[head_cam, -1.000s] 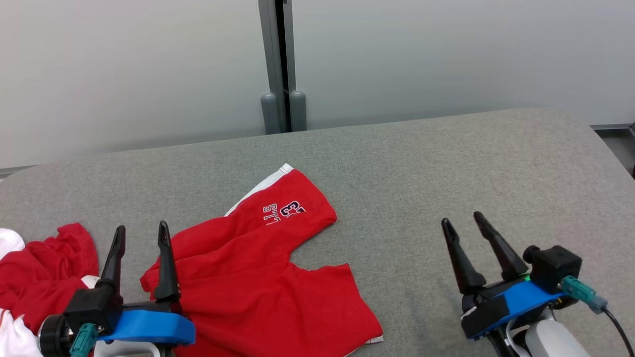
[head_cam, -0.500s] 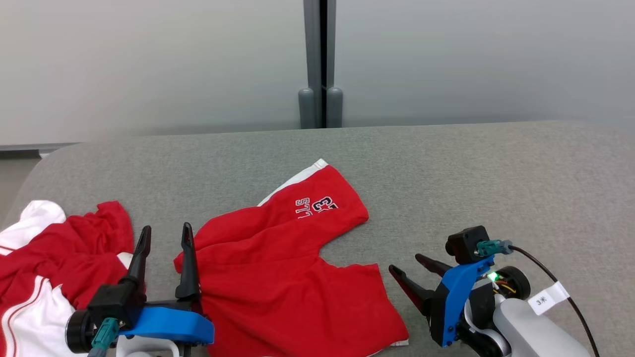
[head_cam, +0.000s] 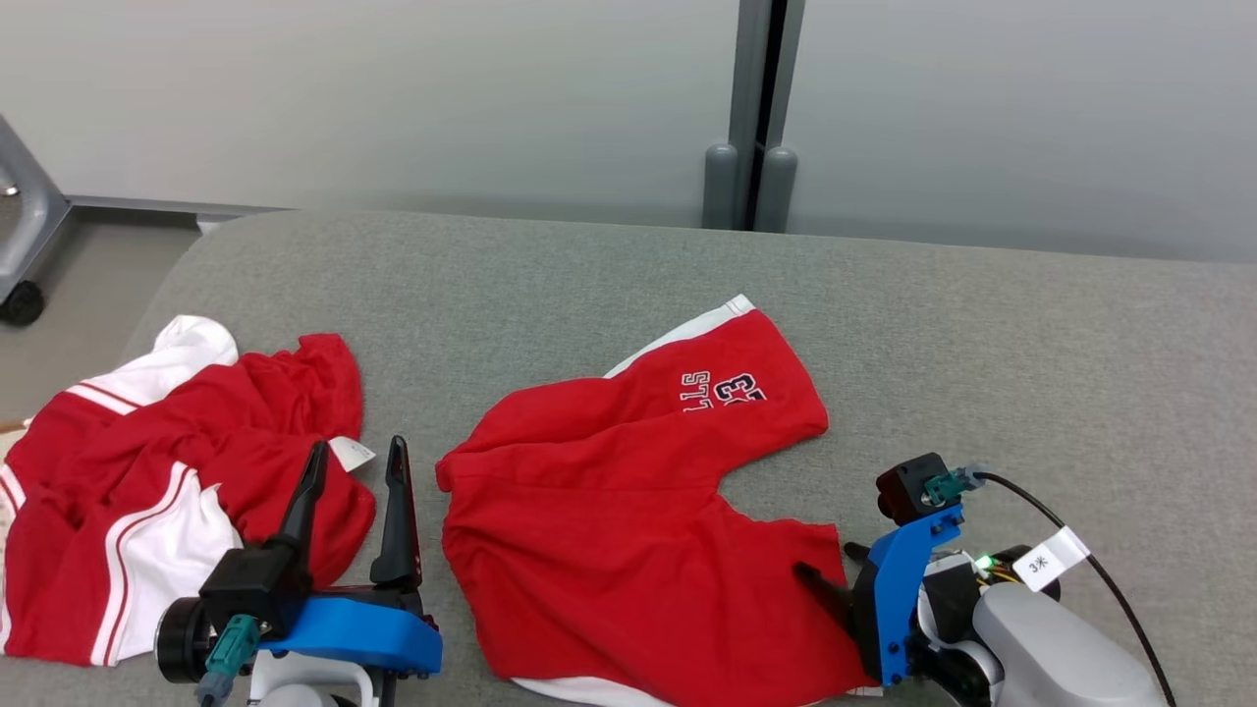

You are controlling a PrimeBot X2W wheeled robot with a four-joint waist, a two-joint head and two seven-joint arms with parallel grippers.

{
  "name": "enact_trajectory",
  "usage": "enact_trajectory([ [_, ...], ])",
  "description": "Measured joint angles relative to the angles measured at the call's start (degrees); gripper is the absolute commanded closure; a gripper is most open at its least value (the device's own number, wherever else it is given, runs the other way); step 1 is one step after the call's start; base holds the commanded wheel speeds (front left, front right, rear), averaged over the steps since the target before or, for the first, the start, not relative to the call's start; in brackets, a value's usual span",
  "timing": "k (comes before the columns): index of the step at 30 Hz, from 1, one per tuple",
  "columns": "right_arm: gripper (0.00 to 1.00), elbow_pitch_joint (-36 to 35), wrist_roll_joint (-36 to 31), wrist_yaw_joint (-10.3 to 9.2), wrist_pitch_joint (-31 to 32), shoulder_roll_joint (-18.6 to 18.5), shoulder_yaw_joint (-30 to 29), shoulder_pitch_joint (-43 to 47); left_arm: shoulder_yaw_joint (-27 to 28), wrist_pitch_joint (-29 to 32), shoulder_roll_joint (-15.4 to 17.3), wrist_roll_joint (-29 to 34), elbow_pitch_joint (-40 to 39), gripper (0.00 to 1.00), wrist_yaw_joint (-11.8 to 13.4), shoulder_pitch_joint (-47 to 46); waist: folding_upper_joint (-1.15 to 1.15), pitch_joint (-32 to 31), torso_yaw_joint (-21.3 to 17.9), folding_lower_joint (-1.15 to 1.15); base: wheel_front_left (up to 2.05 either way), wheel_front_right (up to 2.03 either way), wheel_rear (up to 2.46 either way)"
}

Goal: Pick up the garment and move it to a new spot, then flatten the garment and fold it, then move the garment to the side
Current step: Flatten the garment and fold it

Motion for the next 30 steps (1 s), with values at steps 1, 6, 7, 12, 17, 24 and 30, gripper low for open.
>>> enact_trajectory([
  [1,0.0,0.6,0.4,0.01,-0.1,0.3,0.3,-0.3,0.1,0.0,-0.1,0.1,0.2,0.0,-0.1,-0.1,0.0,0.2,0.4,0.0,0.0,0.0,0.0],
  [6,0.51,3.3,1.6,0.0,-1.9,0.7,1.8,-1.3,0.9,0.0,-0.4,0.5,0.7,0.0,-0.6,-0.3,0.0,0.6,1.7,-0.01,0.0,0.0,0.0],
  [7,0.64,3.6,1.8,0.0,-2.2,0.7,2.1,-1.5,1.0,0.0,-0.4,0.5,0.7,0.0,-0.8,-0.3,0.0,0.6,1.8,0.0,0.0,0.0,0.0],
  [12,1.0,4.1,3.4,0.0,-4.4,0.8,4.6,-1.9,2.0,0.0,-0.6,1.0,1.1,0.0,-1.2,-0.3,0.0,0.4,1.4,0.0,0.0,0.0,0.0],
  [17,1.0,4.0,5.9,0.01,-7.8,0.5,5.8,-2.3,2.6,0.0,-0.7,1.5,1.4,0.0,-1.4,-0.2,0.0,-0.1,0.1,0.0,0.0,0.0,0.0],
  [24,1.0,4.9,8.5,0.01,-11.1,-1.9,5.8,-4.6,3.1,0.0,-0.9,2.0,1.3,0.0,-1.8,-0.1,0.0,-0.1,-1.8,0.0,0.0,0.0,0.0],
  [30,1.0,6.4,9.9,0.01,-12.8,-4.6,5.4,-7.9,3.2,0.0,-1.1,2.2,1.4,0.0,-2.3,-0.8,0.0,2.0,-2.7,0.0,0.0,0.0,0.0],
])
